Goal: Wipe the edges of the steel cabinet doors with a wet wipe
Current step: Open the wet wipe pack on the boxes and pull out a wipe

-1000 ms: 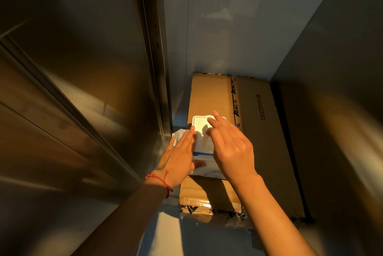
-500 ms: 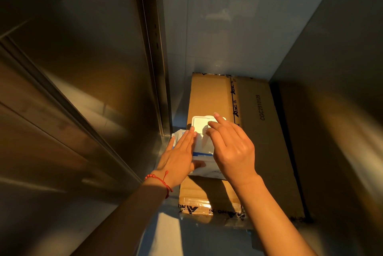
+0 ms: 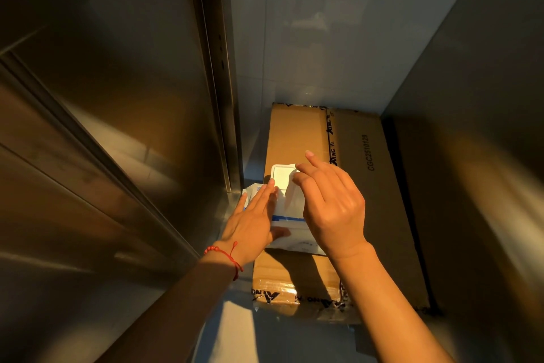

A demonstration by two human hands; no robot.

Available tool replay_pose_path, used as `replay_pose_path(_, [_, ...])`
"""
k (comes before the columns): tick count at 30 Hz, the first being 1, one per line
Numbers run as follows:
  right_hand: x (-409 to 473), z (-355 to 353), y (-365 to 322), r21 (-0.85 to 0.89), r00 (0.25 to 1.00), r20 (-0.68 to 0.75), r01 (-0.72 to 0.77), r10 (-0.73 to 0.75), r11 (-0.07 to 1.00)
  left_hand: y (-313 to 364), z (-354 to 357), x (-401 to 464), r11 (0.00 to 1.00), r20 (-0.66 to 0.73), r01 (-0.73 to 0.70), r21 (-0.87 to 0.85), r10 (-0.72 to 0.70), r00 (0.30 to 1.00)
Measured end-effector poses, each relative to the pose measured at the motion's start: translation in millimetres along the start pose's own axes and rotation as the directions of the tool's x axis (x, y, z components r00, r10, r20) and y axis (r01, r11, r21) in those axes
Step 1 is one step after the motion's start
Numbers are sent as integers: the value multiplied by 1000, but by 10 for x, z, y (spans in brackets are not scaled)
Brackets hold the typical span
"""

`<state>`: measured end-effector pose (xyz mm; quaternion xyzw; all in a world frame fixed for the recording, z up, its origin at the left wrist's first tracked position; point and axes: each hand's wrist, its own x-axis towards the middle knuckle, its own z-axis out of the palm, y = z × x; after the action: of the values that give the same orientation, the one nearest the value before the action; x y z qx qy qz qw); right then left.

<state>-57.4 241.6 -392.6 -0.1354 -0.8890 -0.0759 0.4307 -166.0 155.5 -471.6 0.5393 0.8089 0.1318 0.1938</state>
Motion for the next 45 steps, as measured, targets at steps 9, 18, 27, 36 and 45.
replay_pose_path(9, [92,-92,13,-26,999,-47,-12,11,1000,11,11,-9,999,-2,6,32,-6,1000])
replay_pose_path(18, [146,-217,6,-30,998,-55,-23,22,999,56,-18,-45,999,-16,35,3,-35,999])
replay_pose_path(27, [199,-320,28,-25,997,-61,-57,55,998,122,-73,-70,998,-27,48,32,-48,998])
replay_pose_path(36, [279,-447,22,-12,994,-76,-76,75,997,192,-151,-113,997,-49,62,37,-60,997])
replay_pose_path(45, [293,-548,35,18,992,-71,-107,108,994,261,-207,-168,995,-45,71,70,-68,997])
